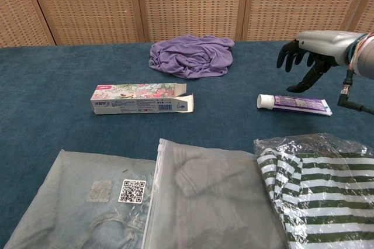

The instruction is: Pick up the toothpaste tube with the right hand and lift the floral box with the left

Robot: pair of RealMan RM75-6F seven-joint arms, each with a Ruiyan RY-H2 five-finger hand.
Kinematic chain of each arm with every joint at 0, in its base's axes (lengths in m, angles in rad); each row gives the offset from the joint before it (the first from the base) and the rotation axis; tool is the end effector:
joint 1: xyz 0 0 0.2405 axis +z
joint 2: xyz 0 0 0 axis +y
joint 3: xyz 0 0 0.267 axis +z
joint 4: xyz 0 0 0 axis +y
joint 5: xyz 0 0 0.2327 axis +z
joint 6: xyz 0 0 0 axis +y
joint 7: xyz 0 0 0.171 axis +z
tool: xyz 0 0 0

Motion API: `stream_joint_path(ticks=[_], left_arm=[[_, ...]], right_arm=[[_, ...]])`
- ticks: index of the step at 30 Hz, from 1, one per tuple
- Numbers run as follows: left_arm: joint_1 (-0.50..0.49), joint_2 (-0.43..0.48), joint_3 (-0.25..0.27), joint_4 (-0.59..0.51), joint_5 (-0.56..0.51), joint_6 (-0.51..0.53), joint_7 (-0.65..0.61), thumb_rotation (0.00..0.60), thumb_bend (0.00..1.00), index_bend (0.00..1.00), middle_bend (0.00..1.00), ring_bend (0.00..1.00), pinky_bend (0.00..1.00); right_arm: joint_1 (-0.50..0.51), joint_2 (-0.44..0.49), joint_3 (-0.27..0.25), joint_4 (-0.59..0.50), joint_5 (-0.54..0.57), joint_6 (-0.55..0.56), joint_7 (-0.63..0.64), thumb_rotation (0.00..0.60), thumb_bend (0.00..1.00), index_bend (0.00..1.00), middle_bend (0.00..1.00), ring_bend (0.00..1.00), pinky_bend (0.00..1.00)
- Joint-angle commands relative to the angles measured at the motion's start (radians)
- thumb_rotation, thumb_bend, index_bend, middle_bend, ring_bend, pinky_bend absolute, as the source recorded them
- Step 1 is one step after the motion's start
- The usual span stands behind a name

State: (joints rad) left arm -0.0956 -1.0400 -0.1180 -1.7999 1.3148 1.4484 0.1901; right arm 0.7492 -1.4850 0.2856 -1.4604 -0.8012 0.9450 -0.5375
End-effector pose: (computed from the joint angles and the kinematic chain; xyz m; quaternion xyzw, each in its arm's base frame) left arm -0.3160 0.2245 0.1645 -0.5592 -0.3988 -0.3450 0.6398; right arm -0.1825 -0.4234 -0.0034 0.6839 -0.4151 0.3129 0.5118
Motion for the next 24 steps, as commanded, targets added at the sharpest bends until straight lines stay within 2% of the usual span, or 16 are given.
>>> stream_joint_path(ticks=[1, 9, 24], left_arm=[[-0.005, -0.005, -0.002, 0.006, -0.009, -0.008, 0.005, 0.600, 0.18, 0.00, 0.00, 0.00, 0.00], [-0.014, -0.005, -0.006, 0.013, -0.036, -0.024, 0.002, 0.600, 0.18, 0.00, 0.00, 0.00, 0.00], [-0.025, -0.008, -0.004, 0.019, -0.057, -0.040, 0.005, 0.600, 0.18, 0.00, 0.00, 0.00, 0.00]], right_arm=[[0.031, -0.086, -0.011, 0.080, 0.064, 0.027, -0.037, 0.600, 0.35, 0.31, 0.35, 0.28, 0.29], [0.057, -0.190, -0.036, 0.214, 0.086, 0.004, -0.041, 0.600, 0.36, 0.31, 0.36, 0.28, 0.30], [0.052, -0.265, -0.072, 0.399, 0.028, -0.019, -0.014, 0.600, 0.36, 0.32, 0.37, 0.28, 0.30]])
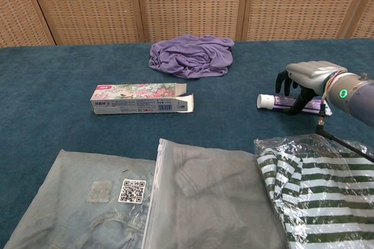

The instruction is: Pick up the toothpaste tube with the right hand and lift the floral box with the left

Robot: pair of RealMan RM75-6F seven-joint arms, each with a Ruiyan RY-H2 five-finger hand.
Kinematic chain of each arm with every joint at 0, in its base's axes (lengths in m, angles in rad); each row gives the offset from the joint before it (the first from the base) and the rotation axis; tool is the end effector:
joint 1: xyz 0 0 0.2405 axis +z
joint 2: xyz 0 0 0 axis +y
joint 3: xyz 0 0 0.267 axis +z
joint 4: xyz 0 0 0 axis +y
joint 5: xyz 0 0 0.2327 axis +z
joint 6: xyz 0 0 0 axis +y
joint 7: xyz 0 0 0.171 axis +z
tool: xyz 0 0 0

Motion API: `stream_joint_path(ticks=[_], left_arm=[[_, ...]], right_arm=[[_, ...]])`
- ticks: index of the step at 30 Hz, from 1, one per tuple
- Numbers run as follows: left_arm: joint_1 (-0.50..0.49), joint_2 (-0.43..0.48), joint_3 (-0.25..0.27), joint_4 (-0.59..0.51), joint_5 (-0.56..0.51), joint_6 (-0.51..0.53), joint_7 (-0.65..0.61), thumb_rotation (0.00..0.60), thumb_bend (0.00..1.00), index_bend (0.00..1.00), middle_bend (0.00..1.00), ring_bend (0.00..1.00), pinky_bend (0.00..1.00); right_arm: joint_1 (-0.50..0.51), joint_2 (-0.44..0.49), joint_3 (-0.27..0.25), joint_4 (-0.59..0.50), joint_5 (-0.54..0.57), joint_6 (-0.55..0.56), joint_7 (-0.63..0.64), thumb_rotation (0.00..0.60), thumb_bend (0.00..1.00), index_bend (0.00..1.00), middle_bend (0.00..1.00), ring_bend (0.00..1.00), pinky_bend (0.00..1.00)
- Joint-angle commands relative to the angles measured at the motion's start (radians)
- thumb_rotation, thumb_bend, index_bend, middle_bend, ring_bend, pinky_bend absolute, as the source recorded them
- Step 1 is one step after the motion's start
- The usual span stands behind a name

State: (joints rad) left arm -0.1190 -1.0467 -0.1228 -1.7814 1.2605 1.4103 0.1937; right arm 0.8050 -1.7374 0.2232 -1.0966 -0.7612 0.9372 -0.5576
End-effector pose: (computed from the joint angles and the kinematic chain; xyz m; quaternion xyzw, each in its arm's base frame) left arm -0.3243 0.2321 0.1614 -0.5564 -0.4116 -0.3297 0.6421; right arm -0.2147 -0.4373 -0.0649 0.6839 -0.4027 0.2571 0.5513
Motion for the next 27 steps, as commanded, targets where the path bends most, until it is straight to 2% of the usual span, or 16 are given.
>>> stream_joint_path(ticks=[1, 7, 11, 15, 18, 21, 27], left_arm=[[-0.002, -0.001, 0.000, 0.001, -0.003, -0.002, 0.002, 0.600, 0.18, 0.00, 0.00, 0.00, 0.00], [-0.006, -0.004, 0.003, 0.001, -0.006, -0.006, 0.009, 0.600, 0.18, 0.00, 0.00, 0.00, 0.00], [-0.007, -0.005, 0.004, 0.001, -0.007, -0.005, 0.010, 0.600, 0.18, 0.00, 0.00, 0.00, 0.00], [-0.008, -0.005, 0.005, 0.001, -0.009, -0.008, 0.008, 0.600, 0.18, 0.00, 0.00, 0.00, 0.00], [-0.010, -0.006, 0.006, 0.003, -0.012, -0.012, 0.009, 0.600, 0.18, 0.00, 0.00, 0.00, 0.00], [-0.014, -0.009, 0.007, 0.005, -0.014, -0.016, 0.012, 0.600, 0.18, 0.00, 0.00, 0.00, 0.00], [-0.027, -0.015, 0.006, 0.009, -0.021, -0.033, 0.021, 0.600, 0.18, 0.00, 0.00, 0.00, 0.00]], right_arm=[[-0.005, -0.014, -0.012, 0.043, -0.014, -0.015, 0.007, 0.600, 0.36, 0.32, 0.37, 0.28, 0.30], [-0.018, -0.017, -0.026, 0.084, -0.028, -0.038, 0.010, 0.600, 0.36, 0.33, 0.38, 0.28, 0.30], [-0.025, -0.016, -0.026, 0.099, -0.030, -0.049, 0.016, 0.600, 0.38, 0.39, 0.43, 0.32, 0.31], [-0.031, -0.015, -0.024, 0.112, -0.048, -0.047, 0.030, 0.600, 0.52, 0.53, 0.55, 0.43, 0.42], [-0.038, -0.009, -0.020, 0.109, -0.070, -0.044, 0.054, 0.600, 0.60, 0.59, 0.61, 0.48, 0.45], [-0.046, 0.001, -0.021, 0.096, -0.097, -0.040, 0.079, 0.600, 0.63, 0.61, 0.63, 0.50, 0.45], [-0.066, 0.044, -0.026, 0.044, -0.159, -0.026, 0.131, 0.600, 0.64, 0.62, 0.63, 0.50, 0.45]])
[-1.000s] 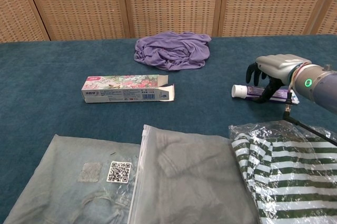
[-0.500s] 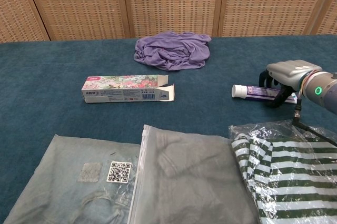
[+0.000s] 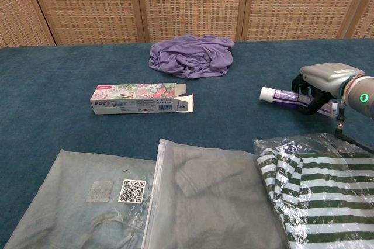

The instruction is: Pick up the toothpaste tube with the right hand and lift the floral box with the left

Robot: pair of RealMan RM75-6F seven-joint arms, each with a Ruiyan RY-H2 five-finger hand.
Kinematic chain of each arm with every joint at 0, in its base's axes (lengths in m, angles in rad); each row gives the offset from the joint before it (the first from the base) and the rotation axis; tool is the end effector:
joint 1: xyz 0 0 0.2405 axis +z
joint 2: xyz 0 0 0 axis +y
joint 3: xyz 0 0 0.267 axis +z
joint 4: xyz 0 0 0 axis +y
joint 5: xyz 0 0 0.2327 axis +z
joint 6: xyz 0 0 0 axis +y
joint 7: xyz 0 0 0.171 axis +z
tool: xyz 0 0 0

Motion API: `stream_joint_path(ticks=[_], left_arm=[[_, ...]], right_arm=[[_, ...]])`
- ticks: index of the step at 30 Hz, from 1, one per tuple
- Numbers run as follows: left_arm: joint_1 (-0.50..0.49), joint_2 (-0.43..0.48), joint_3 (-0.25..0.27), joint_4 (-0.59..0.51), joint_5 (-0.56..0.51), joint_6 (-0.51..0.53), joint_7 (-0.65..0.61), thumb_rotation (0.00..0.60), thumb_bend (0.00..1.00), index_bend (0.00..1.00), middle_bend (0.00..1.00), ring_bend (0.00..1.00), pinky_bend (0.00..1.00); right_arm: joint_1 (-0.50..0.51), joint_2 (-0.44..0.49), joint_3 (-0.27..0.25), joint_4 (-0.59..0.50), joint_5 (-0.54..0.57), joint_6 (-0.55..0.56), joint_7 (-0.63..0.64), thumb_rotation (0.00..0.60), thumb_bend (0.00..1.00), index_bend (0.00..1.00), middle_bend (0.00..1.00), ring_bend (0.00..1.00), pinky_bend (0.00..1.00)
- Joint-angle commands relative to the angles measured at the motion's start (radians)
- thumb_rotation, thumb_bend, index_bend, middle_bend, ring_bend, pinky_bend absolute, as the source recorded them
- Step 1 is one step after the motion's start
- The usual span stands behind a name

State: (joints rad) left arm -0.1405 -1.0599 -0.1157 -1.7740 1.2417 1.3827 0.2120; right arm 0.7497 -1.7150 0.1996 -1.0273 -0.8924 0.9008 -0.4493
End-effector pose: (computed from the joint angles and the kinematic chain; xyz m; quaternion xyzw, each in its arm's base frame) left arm -0.3250 0.2369 0.1528 -0.5653 -0.4170 -0.3192 0.6361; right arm -0.2462 -0.4358 -0.0521 0.6911 -0.3876 0.2553 0.5540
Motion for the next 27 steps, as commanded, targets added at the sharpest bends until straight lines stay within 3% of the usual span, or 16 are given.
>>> stream_joint_path(ticks=[1, 9, 14, 17, 27], left_arm=[[-0.010, -0.002, -0.003, 0.003, -0.001, -0.010, 0.006, 0.600, 0.18, 0.00, 0.00, 0.00, 0.00], [-0.116, 0.007, -0.056, 0.029, -0.003, -0.111, 0.030, 0.600, 0.18, 0.00, 0.00, 0.00, 0.00], [-0.261, -0.017, -0.109, 0.103, 0.013, -0.282, -0.016, 0.600, 0.18, 0.00, 0.00, 0.00, 0.00], [-0.378, -0.074, -0.136, 0.199, 0.005, -0.428, -0.058, 0.600, 0.18, 0.00, 0.00, 0.00, 0.00], [-0.636, -0.346, -0.154, 0.503, -0.103, -0.714, -0.042, 0.600, 0.18, 0.00, 0.00, 0.00, 0.00]], right_arm=[[-0.014, 0.029, -0.003, -0.034, -0.039, 0.016, 0.030, 0.600, 0.64, 0.62, 0.63, 0.51, 0.45], [-0.051, 0.137, -0.006, -0.137, -0.147, 0.064, 0.125, 0.600, 0.64, 0.62, 0.63, 0.51, 0.45], [-0.073, 0.220, -0.014, -0.212, -0.212, 0.107, 0.147, 0.600, 0.64, 0.62, 0.63, 0.51, 0.45], [-0.089, 0.279, -0.021, -0.274, -0.252, 0.136, 0.153, 0.600, 0.64, 0.62, 0.63, 0.51, 0.45], [-0.112, 0.373, -0.035, -0.392, -0.312, 0.175, 0.125, 0.600, 0.64, 0.62, 0.63, 0.51, 0.45]])
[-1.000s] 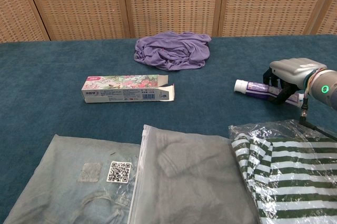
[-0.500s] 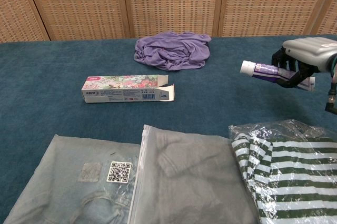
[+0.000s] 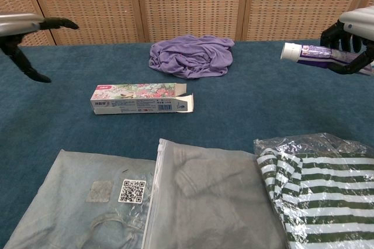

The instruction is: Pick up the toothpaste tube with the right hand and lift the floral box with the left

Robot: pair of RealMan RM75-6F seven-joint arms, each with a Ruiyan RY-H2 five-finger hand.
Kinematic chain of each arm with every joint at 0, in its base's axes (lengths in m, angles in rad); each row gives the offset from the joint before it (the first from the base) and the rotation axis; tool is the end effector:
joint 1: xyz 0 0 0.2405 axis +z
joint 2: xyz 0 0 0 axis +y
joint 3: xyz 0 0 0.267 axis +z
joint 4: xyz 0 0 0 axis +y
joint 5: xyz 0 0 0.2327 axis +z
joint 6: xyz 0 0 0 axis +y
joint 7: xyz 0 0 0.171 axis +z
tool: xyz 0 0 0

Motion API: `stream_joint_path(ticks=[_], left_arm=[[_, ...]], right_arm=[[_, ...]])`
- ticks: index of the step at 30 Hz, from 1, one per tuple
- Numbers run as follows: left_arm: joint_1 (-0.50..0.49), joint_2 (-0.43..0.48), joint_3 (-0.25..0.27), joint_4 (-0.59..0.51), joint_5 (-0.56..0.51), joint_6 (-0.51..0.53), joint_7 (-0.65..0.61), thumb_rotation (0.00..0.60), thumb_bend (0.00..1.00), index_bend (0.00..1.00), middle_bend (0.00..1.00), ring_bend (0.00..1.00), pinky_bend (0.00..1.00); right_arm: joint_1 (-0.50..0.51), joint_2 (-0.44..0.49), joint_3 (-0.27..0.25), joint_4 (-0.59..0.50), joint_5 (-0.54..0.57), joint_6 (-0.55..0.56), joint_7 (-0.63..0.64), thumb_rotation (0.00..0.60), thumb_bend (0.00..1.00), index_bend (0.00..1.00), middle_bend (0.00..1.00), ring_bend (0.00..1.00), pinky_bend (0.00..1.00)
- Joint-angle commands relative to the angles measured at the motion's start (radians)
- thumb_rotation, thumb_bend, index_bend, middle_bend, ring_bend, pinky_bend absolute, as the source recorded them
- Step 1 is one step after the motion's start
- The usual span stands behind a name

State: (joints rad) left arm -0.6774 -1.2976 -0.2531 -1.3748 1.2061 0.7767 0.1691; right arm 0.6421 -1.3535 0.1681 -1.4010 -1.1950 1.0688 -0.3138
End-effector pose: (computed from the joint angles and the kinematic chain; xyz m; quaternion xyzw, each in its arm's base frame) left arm -0.2256 0.4297 0.0530 -0.7348 -0.3642 -0.3141 0.4782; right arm -0.2276 -0.4047 0.0541 0.7104 -0.2965 0.3407 0.5398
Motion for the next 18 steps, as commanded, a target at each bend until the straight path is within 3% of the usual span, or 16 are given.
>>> stream_joint_path(ticks=[1, 6, 15, 18], left_arm=[[-0.122, -0.136, -0.018, 0.135, -0.081, -0.128, 0.004, 0.600, 0.18, 0.00, 0.00, 0.00, 0.00], [-0.210, -0.249, -0.021, 0.251, -0.137, -0.201, 0.018, 0.600, 0.18, 0.00, 0.00, 0.00, 0.00], [-0.291, -0.353, 0.000, 0.361, -0.243, -0.236, 0.092, 0.600, 0.18, 0.00, 0.00, 0.00, 0.00], [-0.304, -0.382, 0.012, 0.396, -0.263, -0.223, 0.123, 0.600, 0.18, 0.03, 0.01, 0.02, 0.11]], right_arm=[[-0.006, 0.015, -0.004, -0.025, -0.012, 0.009, -0.016, 0.600, 0.64, 0.62, 0.63, 0.51, 0.45], [-0.008, 0.022, -0.006, -0.040, -0.022, 0.015, -0.034, 0.600, 0.64, 0.62, 0.63, 0.51, 0.45], [-0.011, 0.031, -0.006, -0.040, -0.037, 0.019, -0.036, 0.600, 0.64, 0.62, 0.63, 0.51, 0.45], [-0.012, 0.035, -0.006, -0.042, -0.041, 0.020, -0.035, 0.600, 0.64, 0.62, 0.63, 0.51, 0.45]])
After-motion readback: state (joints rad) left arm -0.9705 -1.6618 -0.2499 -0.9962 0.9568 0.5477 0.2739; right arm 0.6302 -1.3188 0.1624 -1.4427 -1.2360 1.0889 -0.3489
